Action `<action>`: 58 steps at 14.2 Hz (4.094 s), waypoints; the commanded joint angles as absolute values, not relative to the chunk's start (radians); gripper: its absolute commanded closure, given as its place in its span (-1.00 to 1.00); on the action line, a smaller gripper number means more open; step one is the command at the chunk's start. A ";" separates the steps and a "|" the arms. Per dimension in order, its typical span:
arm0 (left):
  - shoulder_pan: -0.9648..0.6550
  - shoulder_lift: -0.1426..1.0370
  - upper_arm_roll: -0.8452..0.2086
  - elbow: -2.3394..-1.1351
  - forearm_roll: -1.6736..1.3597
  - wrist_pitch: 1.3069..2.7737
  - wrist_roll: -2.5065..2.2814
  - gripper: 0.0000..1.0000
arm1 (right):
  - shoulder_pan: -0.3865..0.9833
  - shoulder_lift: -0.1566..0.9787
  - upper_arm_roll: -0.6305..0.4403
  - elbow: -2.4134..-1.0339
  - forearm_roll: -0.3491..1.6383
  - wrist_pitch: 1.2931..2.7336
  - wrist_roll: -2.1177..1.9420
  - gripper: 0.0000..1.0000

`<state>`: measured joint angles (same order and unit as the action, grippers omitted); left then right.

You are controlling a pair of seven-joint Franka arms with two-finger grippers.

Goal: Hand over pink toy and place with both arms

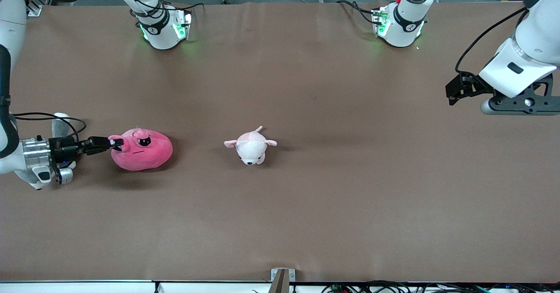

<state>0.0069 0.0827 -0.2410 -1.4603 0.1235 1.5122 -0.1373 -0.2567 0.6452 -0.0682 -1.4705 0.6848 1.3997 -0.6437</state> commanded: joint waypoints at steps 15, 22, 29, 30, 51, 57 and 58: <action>-0.002 -0.051 -0.181 -1.647 0.035 1.609 -0.115 -1.00 | -0.278 0.669 -0.054 -1.457 0.677 1.388 -0.649 -1.00; -0.005 -0.051 -0.181 -1.643 0.034 1.614 -0.117 -1.00 | -0.296 0.644 -0.055 -1.338 0.602 1.286 -0.445 -1.00; 0.008 -0.054 -0.178 -1.641 0.032 1.617 -0.117 -1.00 | -0.239 0.503 -0.055 -1.171 0.373 1.279 -0.338 -1.00; 0.009 -0.055 -0.178 -1.641 0.032 1.617 -0.117 -1.00 | -0.229 0.494 -0.055 -1.142 0.341 1.279 -0.303 -1.00; 0.041 -0.117 -0.167 -1.649 0.006 1.560 -0.103 -1.00 | -0.066 0.131 -0.057 -1.308 0.052 1.511 0.009 -1.00; 0.045 -0.121 -0.170 -1.649 0.005 1.551 -0.100 -1.00 | -0.067 0.064 -0.051 -1.396 0.043 1.517 0.006 -1.00; 0.044 -0.121 -0.170 -1.649 0.003 1.551 -0.100 -1.00 | -0.064 0.049 -0.048 -1.414 0.029 1.519 0.003 -1.00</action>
<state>0.0351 -0.0937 -0.1672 -1.6318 0.0258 1.5597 -0.1202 -0.0770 0.1053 -0.0524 -1.3405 0.0680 1.5067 -0.0067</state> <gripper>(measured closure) 0.000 0.000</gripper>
